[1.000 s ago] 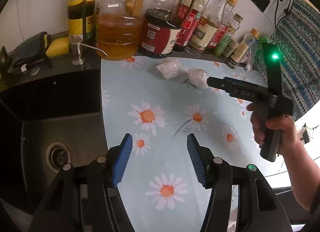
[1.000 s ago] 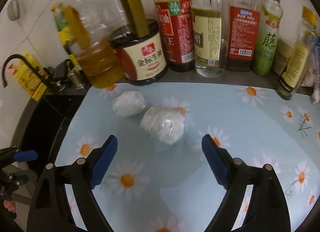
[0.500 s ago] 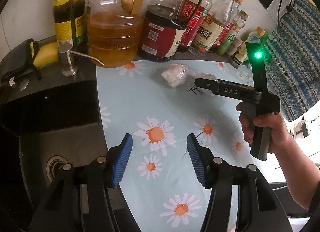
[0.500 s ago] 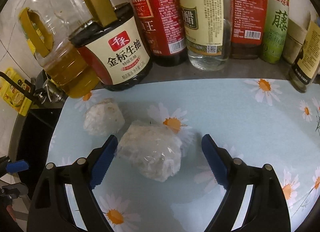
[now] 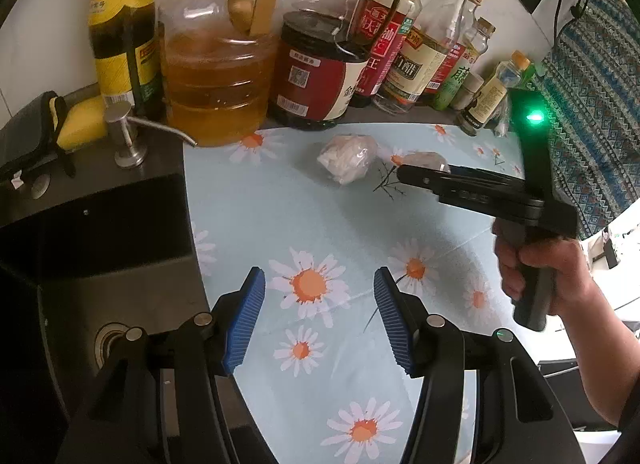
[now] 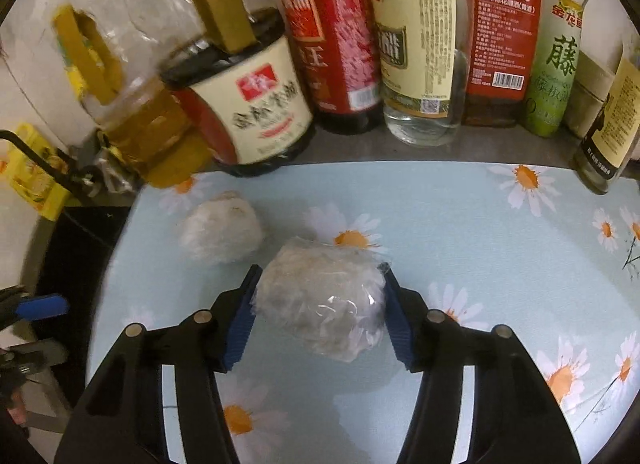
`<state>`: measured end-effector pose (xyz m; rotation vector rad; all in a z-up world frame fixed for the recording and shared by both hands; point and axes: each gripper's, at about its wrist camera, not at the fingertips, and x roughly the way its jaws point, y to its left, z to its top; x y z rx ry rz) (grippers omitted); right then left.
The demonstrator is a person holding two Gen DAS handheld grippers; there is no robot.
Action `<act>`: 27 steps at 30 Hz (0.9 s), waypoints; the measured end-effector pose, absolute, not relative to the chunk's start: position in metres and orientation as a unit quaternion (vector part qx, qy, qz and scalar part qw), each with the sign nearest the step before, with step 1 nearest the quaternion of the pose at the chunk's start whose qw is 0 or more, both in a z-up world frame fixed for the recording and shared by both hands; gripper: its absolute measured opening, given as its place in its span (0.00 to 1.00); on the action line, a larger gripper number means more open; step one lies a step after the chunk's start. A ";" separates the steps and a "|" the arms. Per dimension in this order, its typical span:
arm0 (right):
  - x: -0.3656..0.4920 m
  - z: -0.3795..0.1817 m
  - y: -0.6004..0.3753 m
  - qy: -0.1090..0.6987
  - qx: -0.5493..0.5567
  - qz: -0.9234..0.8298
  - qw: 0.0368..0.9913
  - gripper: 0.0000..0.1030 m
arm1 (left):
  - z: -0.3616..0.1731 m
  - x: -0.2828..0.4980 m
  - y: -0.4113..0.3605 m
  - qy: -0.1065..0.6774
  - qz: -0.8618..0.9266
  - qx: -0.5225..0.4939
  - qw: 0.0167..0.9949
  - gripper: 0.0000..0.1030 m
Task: Collect trash
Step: 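Close the right tool on the larger clear plastic bundle, then close the left tool on the white plastic bundle while the right tool holds its bundle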
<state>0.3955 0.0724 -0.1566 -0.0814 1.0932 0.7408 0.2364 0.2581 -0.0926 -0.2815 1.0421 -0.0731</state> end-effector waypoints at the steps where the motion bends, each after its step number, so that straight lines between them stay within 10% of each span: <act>1: 0.392 -0.151 0.070 0.503 -0.039 0.346 0.791 0.56 | -0.092 0.238 0.257 0.496 -0.035 -0.133 0.857 0.53; 27: 0.248 -0.099 -0.049 0.483 0.046 0.281 0.828 0.56 | -0.111 0.342 0.222 0.515 -0.111 -0.030 0.849 0.73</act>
